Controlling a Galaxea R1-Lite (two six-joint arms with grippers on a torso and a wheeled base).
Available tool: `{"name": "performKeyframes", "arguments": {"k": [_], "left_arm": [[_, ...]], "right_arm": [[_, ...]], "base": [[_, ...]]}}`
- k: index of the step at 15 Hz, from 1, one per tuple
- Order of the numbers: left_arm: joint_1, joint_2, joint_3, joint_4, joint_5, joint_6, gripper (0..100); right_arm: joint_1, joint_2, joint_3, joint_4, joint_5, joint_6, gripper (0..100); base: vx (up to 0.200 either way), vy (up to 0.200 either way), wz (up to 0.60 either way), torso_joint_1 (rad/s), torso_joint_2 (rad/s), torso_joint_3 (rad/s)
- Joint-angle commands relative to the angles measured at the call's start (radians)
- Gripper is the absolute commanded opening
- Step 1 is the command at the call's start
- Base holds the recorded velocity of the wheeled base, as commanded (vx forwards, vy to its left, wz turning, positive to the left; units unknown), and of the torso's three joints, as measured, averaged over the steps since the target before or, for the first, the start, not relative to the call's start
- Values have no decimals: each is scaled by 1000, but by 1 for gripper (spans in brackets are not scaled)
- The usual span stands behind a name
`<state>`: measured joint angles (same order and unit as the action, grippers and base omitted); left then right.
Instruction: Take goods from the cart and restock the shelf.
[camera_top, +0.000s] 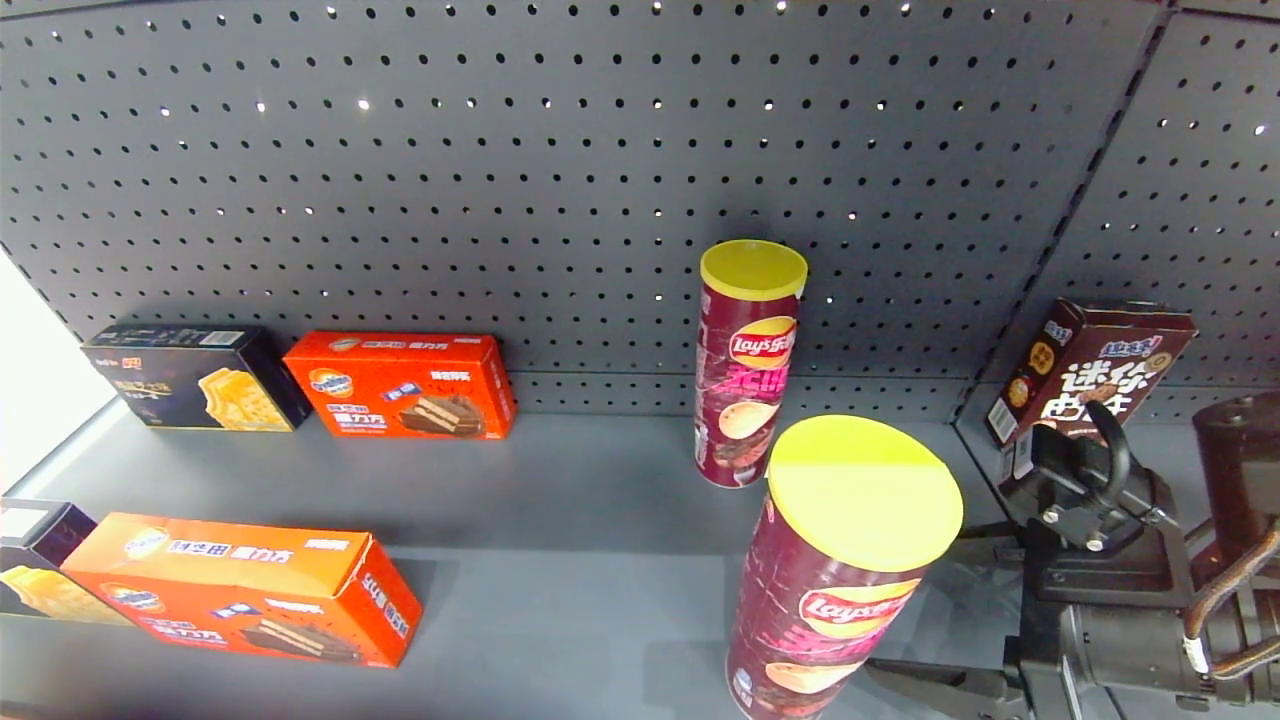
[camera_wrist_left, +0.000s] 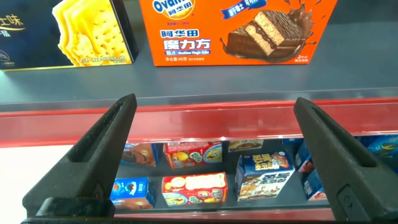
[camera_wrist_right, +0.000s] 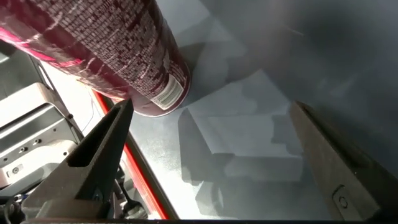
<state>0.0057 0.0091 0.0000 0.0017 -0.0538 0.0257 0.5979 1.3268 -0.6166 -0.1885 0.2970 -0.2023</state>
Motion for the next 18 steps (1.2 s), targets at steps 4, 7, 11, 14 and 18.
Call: {"name": "performKeyframes", "arguments": {"k": [4, 7, 11, 14, 18], "left_arm": [[0, 2, 0, 0, 0, 0, 100], [0, 2, 0, 0, 0, 0, 100], [0, 2, 0, 0, 0, 0, 100], [0, 2, 0, 0, 0, 0, 100], [0, 2, 0, 0, 0, 0, 100]], "right_arm": [[-10, 5, -8, 0, 1, 0, 100], [-20, 9, -6, 0, 1, 0, 100], [-13, 11, -6, 0, 1, 0, 100], [-3, 25, -9, 0, 1, 0, 100], [11, 38, -11, -2, 1, -2, 100]], "base": [[0, 0, 0, 0, 0, 0], [0, 0, 0, 0, 0, 0], [0, 0, 0, 0, 0, 0], [0, 0, 0, 0, 0, 0], [0, 0, 0, 0, 0, 0]]}}
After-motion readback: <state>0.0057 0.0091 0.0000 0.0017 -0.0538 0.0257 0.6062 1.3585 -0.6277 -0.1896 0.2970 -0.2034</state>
